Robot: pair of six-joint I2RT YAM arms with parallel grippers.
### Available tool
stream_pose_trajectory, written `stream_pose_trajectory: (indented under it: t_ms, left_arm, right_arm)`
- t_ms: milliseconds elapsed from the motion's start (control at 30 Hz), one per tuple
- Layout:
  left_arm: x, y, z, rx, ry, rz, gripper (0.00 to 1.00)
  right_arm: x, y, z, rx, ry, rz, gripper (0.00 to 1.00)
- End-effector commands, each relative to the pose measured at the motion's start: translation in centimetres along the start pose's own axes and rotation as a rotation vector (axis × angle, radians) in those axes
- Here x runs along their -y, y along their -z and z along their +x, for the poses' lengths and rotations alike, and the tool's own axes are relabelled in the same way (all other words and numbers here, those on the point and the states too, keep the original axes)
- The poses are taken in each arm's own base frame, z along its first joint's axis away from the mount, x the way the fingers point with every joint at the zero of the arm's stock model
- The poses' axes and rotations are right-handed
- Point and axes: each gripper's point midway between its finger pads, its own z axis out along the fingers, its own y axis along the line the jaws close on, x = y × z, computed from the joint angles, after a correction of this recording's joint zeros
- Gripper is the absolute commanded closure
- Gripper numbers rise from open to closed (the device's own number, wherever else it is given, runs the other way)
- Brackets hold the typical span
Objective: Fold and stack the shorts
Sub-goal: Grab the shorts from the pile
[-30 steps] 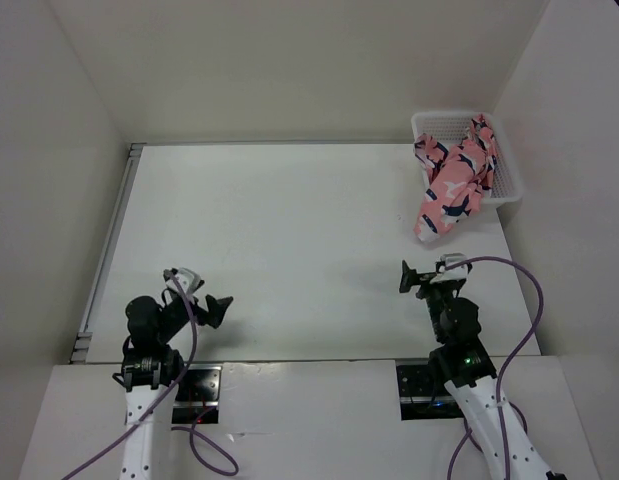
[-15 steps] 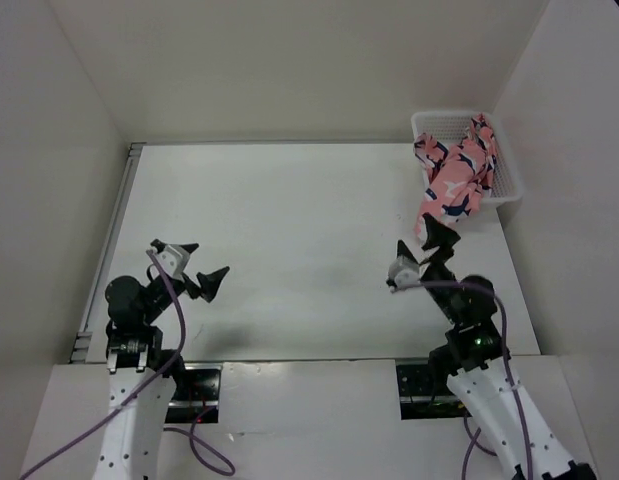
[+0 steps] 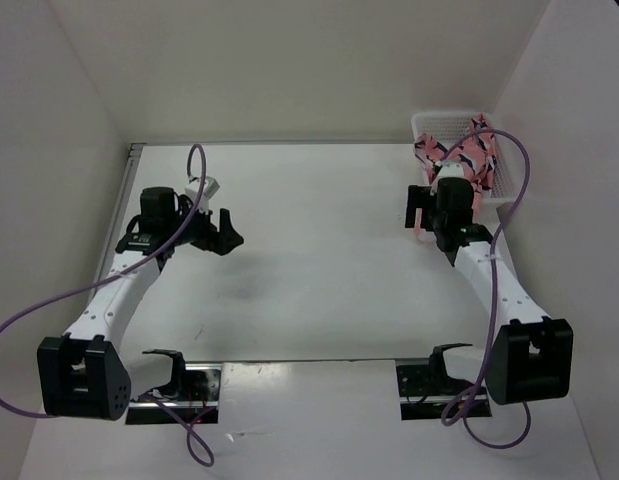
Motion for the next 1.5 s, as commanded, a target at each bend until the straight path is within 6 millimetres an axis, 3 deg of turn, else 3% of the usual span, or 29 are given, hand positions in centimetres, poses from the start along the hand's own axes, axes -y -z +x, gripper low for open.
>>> stream_pose_trajectory:
  t_ms: [0, 167, 233, 400, 567, 700, 733, 800, 833, 900, 933, 1100, 1133, 1200, 1233, 1267, 1300, 1400, 1433, 1467]
  left_arm:
    - [0.7, 0.8, -0.8, 0.028, -0.027, 0.001, 0.00]
    - [0.5, 0.4, 0.2, -0.004, -0.007, 0.003, 0.00]
    - [0.4, 0.1, 0.1, -0.002, -0.007, 0.013, 0.00]
    - [0.1, -0.5, -0.6, -0.001, -0.007, 0.022, 0.00]
    - [-0.2, -1.1, -0.9, -0.004, -0.006, 0.022, 0.00]
    - [-0.3, -1.2, -0.7, -0.012, -0.001, 0.022, 0.00]
    - [-0.3, -1.2, -0.7, -0.012, -0.001, 0.022, 0.00]
    - [-0.5, -1.3, -0.3, -0.020, 0.004, 0.014, 0.00]
    - [-0.5, -1.3, -0.3, -0.020, 0.004, 0.014, 0.00]
    - [-0.3, -1.1, -0.8, -0.003, -0.006, 0.022, 0.00]
    - [-0.3, -1.2, -0.3, -0.012, -0.001, 0.022, 0.00]
    - [0.2, -0.8, -1.1, 0.033, -0.029, 0.038, 0.00]
    - [0.3, -0.8, -1.2, 0.044, -0.037, 0.037, 0.00]
    - [0.8, -0.6, -1.4, 0.053, -0.043, 0.058, 0.00]
    - [0.9, -0.3, -1.6, 0.062, -0.049, 0.057, 0.00]
    - [0.9, -0.4, -1.8, 0.069, -0.054, 0.057, 0.00]
    - [1.0, -0.2, -1.7, 0.071, -0.055, 0.057, 0.00]
    - [0.9, -0.1, -1.7, 0.082, -0.069, 0.030, 0.00]
    - [0.7, -0.1, -1.9, 0.089, -0.073, 0.018, 0.00]
    - [0.9, -0.1, -1.6, 0.084, -0.076, 0.018, 0.00]
  right_arm:
    - [0.2, -0.7, 0.5, -0.005, -0.279, 0.050, 0.02]
    - [4.4, -2.8, 4.9, -0.068, -0.466, 0.240, 0.02]
    - [3.6, -3.6, 6.2, -0.086, -0.464, 0.186, 0.02]
    - [4.0, -5.8, 6.6, -0.049, -0.464, 0.197, 0.02]
    - [4.0, -7.6, 5.9, 0.000, -0.414, 0.175, 0.12]
    - [3.5, -8.5, 5.4, 0.035, -0.405, 0.135, 0.38]
    - [3.2, -8.5, 5.1, 0.042, -0.391, 0.112, 0.58]
    - [3.1, -8.5, 5.4, 0.042, -0.390, 0.112, 0.75]
    - [3.6, -8.2, 5.3, 0.042, -0.390, 0.137, 0.89]
    - [3.9, -7.5, 4.7, 0.047, -0.380, 0.150, 1.00]
    - [3.9, -7.1, 4.5, 0.050, -0.359, 0.141, 1.00]
    - [4.3, -3.4, -2.5, 0.201, -0.284, 0.093, 1.00]
    - [4.8, -1.8, -5.7, 0.284, -0.292, 0.102, 1.00]
    - [5.4, -0.5, -7.8, 0.322, -0.299, 0.123, 1.00]
    - [5.8, 0.9, -10.9, 0.391, -0.293, 0.122, 1.00]
    - [6.1, 1.4, -12.0, 0.411, -0.297, 0.133, 1.00]
    - [6.6, 2.7, -14.8, 0.472, -0.287, 0.143, 1.00]
    - [7.2, 4.0, -18.9, 0.571, -0.254, 0.150, 1.00]
    - [7.6, 5.5, -22.0, 0.652, -0.236, 0.157, 1.00]
    - [8.0, 5.3, -23.1, 0.671, -0.229, 0.174, 1.00]
